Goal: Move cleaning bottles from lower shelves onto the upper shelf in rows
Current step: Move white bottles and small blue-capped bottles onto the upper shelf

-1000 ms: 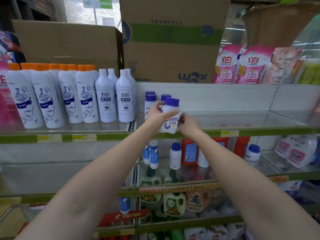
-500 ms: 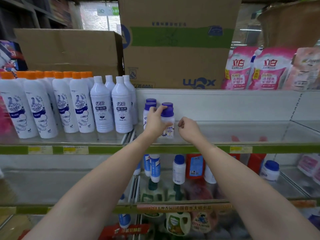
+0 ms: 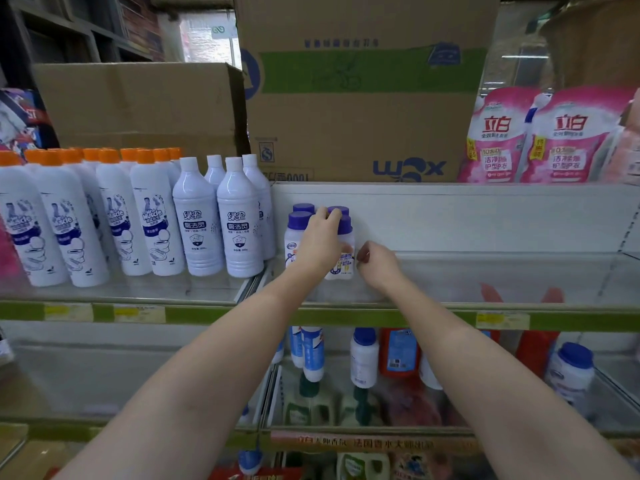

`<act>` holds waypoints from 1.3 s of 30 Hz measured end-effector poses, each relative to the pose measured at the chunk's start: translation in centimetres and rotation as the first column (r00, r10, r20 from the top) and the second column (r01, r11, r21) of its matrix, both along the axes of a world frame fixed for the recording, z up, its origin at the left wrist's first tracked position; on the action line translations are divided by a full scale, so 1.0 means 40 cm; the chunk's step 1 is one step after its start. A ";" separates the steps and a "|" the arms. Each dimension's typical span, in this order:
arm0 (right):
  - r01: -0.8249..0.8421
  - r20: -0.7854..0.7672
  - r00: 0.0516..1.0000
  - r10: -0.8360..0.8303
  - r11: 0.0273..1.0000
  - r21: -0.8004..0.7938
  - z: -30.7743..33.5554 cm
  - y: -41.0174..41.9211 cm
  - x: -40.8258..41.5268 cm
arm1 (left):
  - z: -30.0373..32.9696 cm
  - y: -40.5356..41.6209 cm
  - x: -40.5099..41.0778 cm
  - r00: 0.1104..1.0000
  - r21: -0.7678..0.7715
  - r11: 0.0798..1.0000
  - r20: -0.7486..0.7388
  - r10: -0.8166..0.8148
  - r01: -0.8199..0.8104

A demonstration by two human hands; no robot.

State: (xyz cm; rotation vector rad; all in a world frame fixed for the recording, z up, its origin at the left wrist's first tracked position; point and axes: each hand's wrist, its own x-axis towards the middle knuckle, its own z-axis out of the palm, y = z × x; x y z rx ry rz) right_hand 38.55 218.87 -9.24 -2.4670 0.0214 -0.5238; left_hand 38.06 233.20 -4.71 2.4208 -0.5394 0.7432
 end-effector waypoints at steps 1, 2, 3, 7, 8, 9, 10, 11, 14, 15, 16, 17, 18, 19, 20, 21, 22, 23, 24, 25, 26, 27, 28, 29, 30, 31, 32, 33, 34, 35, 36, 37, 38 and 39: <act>-0.002 0.001 1.000 0.002 1.000 -0.010 -0.002 -0.001 0.007 | 0.000 -0.002 0.009 1.000 -0.001 1.000 -0.002 0.010 -0.010; -0.006 -0.002 1.000 0.006 1.000 -0.015 -0.004 -0.002 0.015 | 0.001 -0.002 0.017 1.000 -0.001 1.000 -0.008 0.017 -0.017; -0.013 -0.004 1.000 0.013 1.000 -0.019 -0.007 -0.005 0.023 | 0.002 -0.002 0.025 1.000 0.000 1.000 -0.015 0.024 -0.024; -0.026 -0.020 0.999 0.026 1.000 -0.017 -0.011 -0.019 0.052 | 0.009 -0.002 0.054 0.999 -0.005 1.000 -0.043 0.029 -0.029; -0.024 -0.021 0.999 0.024 0.999 -0.023 -0.010 -0.022 0.058 | 0.010 -0.002 0.059 0.998 -0.010 0.999 -0.047 0.030 -0.031; -0.022 -0.021 1.000 0.021 0.999 -0.029 -0.009 -0.024 0.062 | 0.010 -0.002 0.063 0.998 -0.012 0.999 -0.046 0.032 -0.033; -0.021 -0.021 1.000 0.020 0.999 -0.031 -0.008 -0.025 0.066 | 0.009 -0.001 0.065 0.999 -0.011 0.999 -0.043 0.034 -0.034; -0.023 -0.023 0.999 0.022 0.999 -0.032 -0.008 -0.025 0.069 | 0.007 -0.001 0.065 0.999 -0.010 0.999 -0.035 0.034 -0.035; -0.022 -0.035 0.999 0.021 0.999 -0.026 -0.007 -0.022 0.070 | 0.001 -0.001 0.057 0.999 -0.006 0.999 -0.010 0.043 -0.043; -0.021 -0.038 0.999 0.020 0.999 -0.028 -0.007 -0.022 0.068 | 0.001 -0.002 0.053 0.999 -0.004 0.999 -0.006 0.050 -0.050; -0.019 -0.039 0.999 0.018 0.999 -0.027 -0.007 -0.023 0.065 | 0.002 -0.003 0.050 0.999 -0.003 0.999 -0.004 0.054 -0.054; -0.017 -0.037 0.999 0.016 1.000 -0.025 -0.006 -0.024 0.060 | 0.003 -0.004 0.047 0.999 -0.005 0.999 -0.005 0.054 -0.054; -0.014 -0.033 0.999 0.014 1.000 -0.019 -0.005 -0.025 0.055 | 0.004 -0.004 0.043 0.999 -0.012 0.999 -0.013 0.048 -0.049; -0.013 -0.028 1.000 0.013 1.000 -0.015 -0.004 -0.026 0.048 | 0.005 -0.002 0.039 0.999 -0.020 0.999 -0.028 0.039 -0.039; -0.013 -0.022 1.000 0.013 1.000 -0.008 -0.003 -0.026 0.040 | 0.006 0.000 0.034 0.999 -0.026 0.999 -0.046 0.026 -0.027; -0.015 -0.017 1.000 0.015 1.000 -0.002 -0.002 -0.025 0.031 | 0.007 0.004 0.030 0.998 -0.027 1.000 -0.063 0.015 -0.016; -0.014 -0.012 1.000 0.014 1.000 0.007 -0.001 -0.024 0.021 | 0.006 0.008 0.027 0.997 -0.019 1.000 -0.070 0.008 -0.010; -0.012 -0.005 1.000 0.012 1.000 0.014 0.000 -0.022 0.013 | 0.006 0.012 0.022 0.998 -0.003 1.000 -0.066 0.008 -0.008; -0.006 0.002 1.000 0.006 1.000 0.022 0.001 -0.020 0.004 | 0.003 0.016 0.017 0.999 0.012 1.000 -0.051 0.010 -0.009; 0.000 0.008 1.000 -0.001 1.000 0.030 0.001 -0.018 -0.006 | 0.001 0.020 0.012 1.000 0.017 1.000 -0.029 0.011 -0.010; 0.007 0.012 1.000 -0.007 0.999 0.036 0.002 -0.016 -0.016 | -0.001 0.024 0.006 1.000 0.009 1.000 -0.006 0.009 -0.009; 0.012 0.014 1.000 -0.013 0.999 0.039 0.003 -0.013 -0.027 | -0.002 0.028 -0.001 1.000 -0.001 1.000 0.010 0.007 -0.007; 0.018 0.013 1.000 -0.018 0.999 0.041 0.004 -0.010 -0.040 | -0.003 0.032 -0.009 1.000 -0.007 1.000 0.021 0.004 -0.004; 0.024 0.012 1.000 -0.025 0.999 0.042 0.005 -0.006 -0.054 | -0.003 0.037 -0.019 1.000 -0.006 1.000 0.023 0.002 -0.002; 0.032 0.013 0.999 -0.032 0.999 0.043 0.007 -0.001 -0.068 | -0.002 0.043 -0.029 1.000 0.001 1.000 0.016 -0.002 0.002; 0.039 0.015 0.999 -0.039 0.998 0.044 0.010 0.004 -0.083 | -0.001 0.049 -0.040 1.000 0.011 1.000 0.003 -0.005 0.005; 0.046 0.019 0.999 -0.047 0.998 0.047 0.012 0.009 -0.097 | -0.002 0.055 -0.052 1.000 0.024 1.000 -0.009 -0.009 0.009; 0.055 0.022 0.998 -0.056 0.997 0.051 0.015 0.012 -0.111 | -0.004 0.060 -0.065 1.000 0.043 0.999 -0.018 -0.011 0.012; 0.063 0.027 0.998 -0.065 0.996 0.056 0.017 0.016 -0.125 | -0.008 0.065 -0.079 1.000 0.064 0.998 -0.024 -0.013 0.014; 0.073 0.030 0.997 -0.074 0.995 0.062 0.019 0.018 -0.140 | -0.013 0.069 -0.093 0.999 0.083 0.996 -0.036 -0.014 0.017; 0.082 0.034 0.996 -0.085 0.994 0.070 0.020 0.021 -0.155 | -0.018 0.072 -0.108 0.998 0.097 0.995 -0.053 -0.016 0.021; 0.093 0.037 0.995 -0.097 0.992 0.079 0.020 0.025 -0.173 | -0.025 0.075 -0.123 0.997 0.110 0.994 -0.072 -0.019 0.027; 0.103 0.041 0.993 -0.107 0.991 0.087 0.018 0.030 -0.192 | -0.032 0.076 -0.138 0.996 0.125 0.992 -0.088 -0.025 0.036; 0.112 0.043 0.992 -0.116 0.990 0.089 0.014 0.034 -0.213 | -0.041 0.078 -0.155 0.995 0.139 0.989 -0.096 -0.034 0.047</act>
